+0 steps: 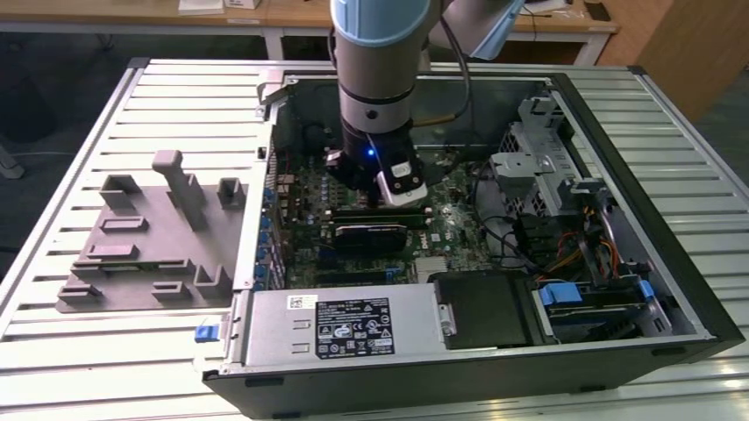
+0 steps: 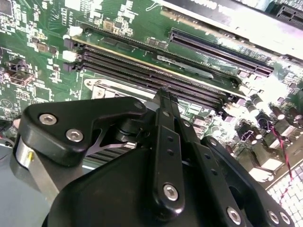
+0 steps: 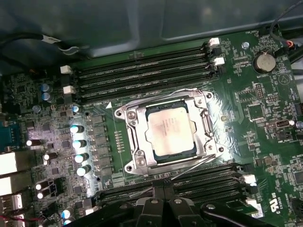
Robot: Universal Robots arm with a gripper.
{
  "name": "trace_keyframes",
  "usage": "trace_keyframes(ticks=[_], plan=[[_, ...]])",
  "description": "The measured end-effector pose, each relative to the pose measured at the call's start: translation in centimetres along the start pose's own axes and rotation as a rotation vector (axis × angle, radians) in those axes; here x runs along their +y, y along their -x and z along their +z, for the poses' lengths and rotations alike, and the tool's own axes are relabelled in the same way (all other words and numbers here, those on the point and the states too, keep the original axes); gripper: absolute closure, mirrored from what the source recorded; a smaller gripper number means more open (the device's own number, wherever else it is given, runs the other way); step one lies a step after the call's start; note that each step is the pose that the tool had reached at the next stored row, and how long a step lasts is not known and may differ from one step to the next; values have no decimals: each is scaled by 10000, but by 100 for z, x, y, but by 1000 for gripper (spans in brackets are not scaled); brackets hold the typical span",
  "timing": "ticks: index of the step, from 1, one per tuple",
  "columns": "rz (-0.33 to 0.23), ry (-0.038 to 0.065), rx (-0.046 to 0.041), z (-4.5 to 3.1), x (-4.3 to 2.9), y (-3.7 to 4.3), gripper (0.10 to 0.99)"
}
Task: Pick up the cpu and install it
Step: 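Install the second cpu locking lever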
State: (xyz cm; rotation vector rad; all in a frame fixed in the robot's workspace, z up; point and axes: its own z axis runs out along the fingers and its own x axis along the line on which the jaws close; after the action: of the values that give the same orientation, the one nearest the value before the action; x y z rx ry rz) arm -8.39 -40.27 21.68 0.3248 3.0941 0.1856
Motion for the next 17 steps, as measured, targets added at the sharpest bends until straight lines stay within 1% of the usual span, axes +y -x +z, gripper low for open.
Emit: trace_keyframes(ticks=[8,11,17], plan=[[-31,525,116,16,-74,-48,980],[-53,637,144,37,-98,-75,980],[-91,791,182,71,-140,-95,980]])
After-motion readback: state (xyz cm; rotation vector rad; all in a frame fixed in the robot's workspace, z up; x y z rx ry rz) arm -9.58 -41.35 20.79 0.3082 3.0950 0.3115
